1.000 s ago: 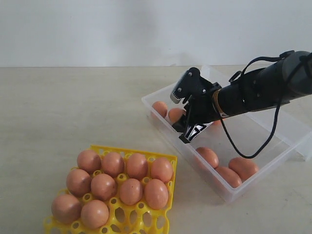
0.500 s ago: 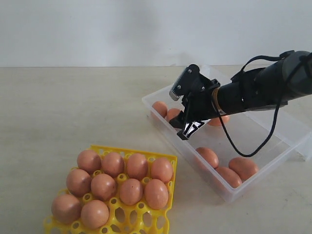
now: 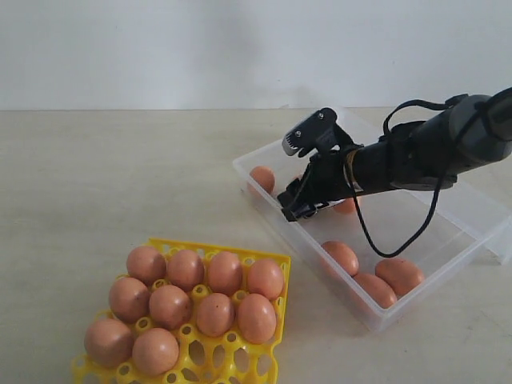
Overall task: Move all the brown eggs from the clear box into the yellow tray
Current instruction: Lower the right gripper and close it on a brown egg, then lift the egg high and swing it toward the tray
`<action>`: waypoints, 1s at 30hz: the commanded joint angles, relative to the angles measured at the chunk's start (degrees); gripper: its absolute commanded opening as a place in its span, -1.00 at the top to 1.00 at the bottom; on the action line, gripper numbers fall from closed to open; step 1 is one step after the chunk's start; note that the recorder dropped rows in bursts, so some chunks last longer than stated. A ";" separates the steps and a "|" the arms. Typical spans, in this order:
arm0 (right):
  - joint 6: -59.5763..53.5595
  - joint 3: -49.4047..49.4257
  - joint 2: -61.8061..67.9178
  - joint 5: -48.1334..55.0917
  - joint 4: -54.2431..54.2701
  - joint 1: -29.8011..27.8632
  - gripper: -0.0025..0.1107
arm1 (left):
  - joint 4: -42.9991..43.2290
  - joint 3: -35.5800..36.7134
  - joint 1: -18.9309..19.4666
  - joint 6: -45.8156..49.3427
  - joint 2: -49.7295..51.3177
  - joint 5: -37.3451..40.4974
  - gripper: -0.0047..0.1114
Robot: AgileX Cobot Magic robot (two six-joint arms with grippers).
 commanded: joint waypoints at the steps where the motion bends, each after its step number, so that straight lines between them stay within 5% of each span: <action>1: 4.94 -0.26 0.21 2.47 0.19 -0.07 -0.01 | -0.20 -0.19 0.08 -0.37 -0.23 -0.19 0.85; 8: 7.46 -0.26 0.21 2.47 0.58 -0.07 0.96 | -0.20 -0.19 0.08 -0.37 -0.23 -0.19 0.85; 20: 16.77 -0.03 -11.19 10.97 1.53 -0.07 0.96 | -0.20 -0.19 0.08 -0.37 -0.23 -0.19 0.85; 25: 18.94 2.16 -17.67 2.01 1.91 -0.07 0.96 | -0.20 -0.19 0.08 -0.37 -0.23 -0.19 0.85; 30: 17.27 8.52 -23.79 3.74 13.59 -0.07 0.96 | -0.20 -0.19 0.08 -0.37 -0.23 -0.19 0.85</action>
